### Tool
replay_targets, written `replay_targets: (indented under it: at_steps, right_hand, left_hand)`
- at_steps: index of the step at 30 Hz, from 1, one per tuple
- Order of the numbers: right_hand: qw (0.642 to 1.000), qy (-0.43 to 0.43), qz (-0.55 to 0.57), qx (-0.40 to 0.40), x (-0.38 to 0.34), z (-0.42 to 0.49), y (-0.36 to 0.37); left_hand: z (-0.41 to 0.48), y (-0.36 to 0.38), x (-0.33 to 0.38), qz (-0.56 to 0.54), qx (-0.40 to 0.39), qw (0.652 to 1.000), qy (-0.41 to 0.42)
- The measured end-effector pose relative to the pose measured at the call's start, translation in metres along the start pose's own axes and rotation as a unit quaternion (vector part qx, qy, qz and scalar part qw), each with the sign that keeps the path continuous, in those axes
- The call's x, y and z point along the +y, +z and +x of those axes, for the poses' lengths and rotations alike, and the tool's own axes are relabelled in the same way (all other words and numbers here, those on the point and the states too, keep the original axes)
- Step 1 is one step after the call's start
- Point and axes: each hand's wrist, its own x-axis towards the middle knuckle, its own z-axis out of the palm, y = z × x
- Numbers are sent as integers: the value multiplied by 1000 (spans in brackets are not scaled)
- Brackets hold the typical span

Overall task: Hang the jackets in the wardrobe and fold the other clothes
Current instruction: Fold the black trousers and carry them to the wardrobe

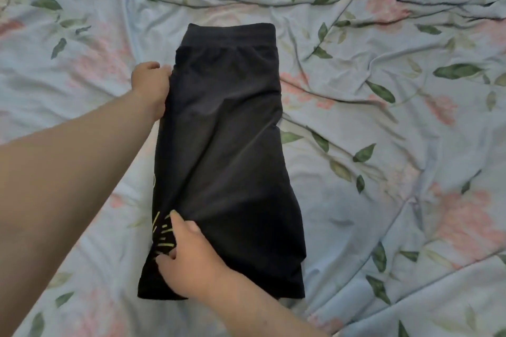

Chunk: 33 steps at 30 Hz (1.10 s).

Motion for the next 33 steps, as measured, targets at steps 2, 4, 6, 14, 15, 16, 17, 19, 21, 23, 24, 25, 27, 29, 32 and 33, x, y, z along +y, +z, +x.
replay_targets:
  at_steps: [2, 4, 6, 14, 15, 16, 17, 19, 21, 23, 24, 25, 27, 29, 32, 33]
  right_hand:
    - [996, -30, -3, 80, 20, -21, -18]
    - [975, -25, -14, 219, 43, -48, -44]
    - [937, 26, -33, 347, 67, -75, -67]
    - [929, 216, 48, 296, 97, -108, -84]
    - [929, 229, 92, 277, 95, -106, -83]
    - [926, 242, 146, 252, 92, -106, -81]
    - [921, 246, 195, 230, 88, -105, -80]
    - [913, 238, 261, 205, 84, -108, -78]
    - [896, 216, 327, 208, 80, -114, -76]
    - [869, 212, 396, 211, 79, -124, -76]
    - [854, 223, 421, 208, 80, -130, -77]
    - [842, 236, 443, 200, 82, -134, -77]
    - [827, 259, 467, 178, 83, -149, -80]
    - [819, 274, 474, 172, 83, -168, -81]
    - [818, 288, 463, 184, 86, -200, -80]
    - [819, 298, 455, 183, 89, -212, -79]
  left_hand:
    - [-32, -24, -38, 55, 10, 998, 3]
    - [-79, -52, -82, 107, 32, 994, -6]
    - [-132, -78, -122, 117, 40, 992, -25]
    - [-246, -110, -180, 119, -77, 977, -161]
    - [-248, -109, -181, 125, -84, 973, -177]
    - [-252, -109, -182, 114, -81, 970, -201]
    - [-255, -107, -180, 83, -76, 967, -229]
    - [-265, -106, -175, -1, -71, 957, -280]
    - [-277, -105, -169, -61, -73, 945, -313]
    - [-291, -104, -164, -98, -63, 934, -337]
    - [-298, -104, -164, -118, -55, 929, -348]
    - [-303, -105, -164, -140, -47, 922, -358]
    - [-318, -107, -163, -163, -41, 911, -376]
    - [-340, -111, -163, -147, -51, 906, -393]
    - [-376, -118, -172, -140, -61, 891, -428]
    - [-390, -120, -176, -144, -61, 883, -442]
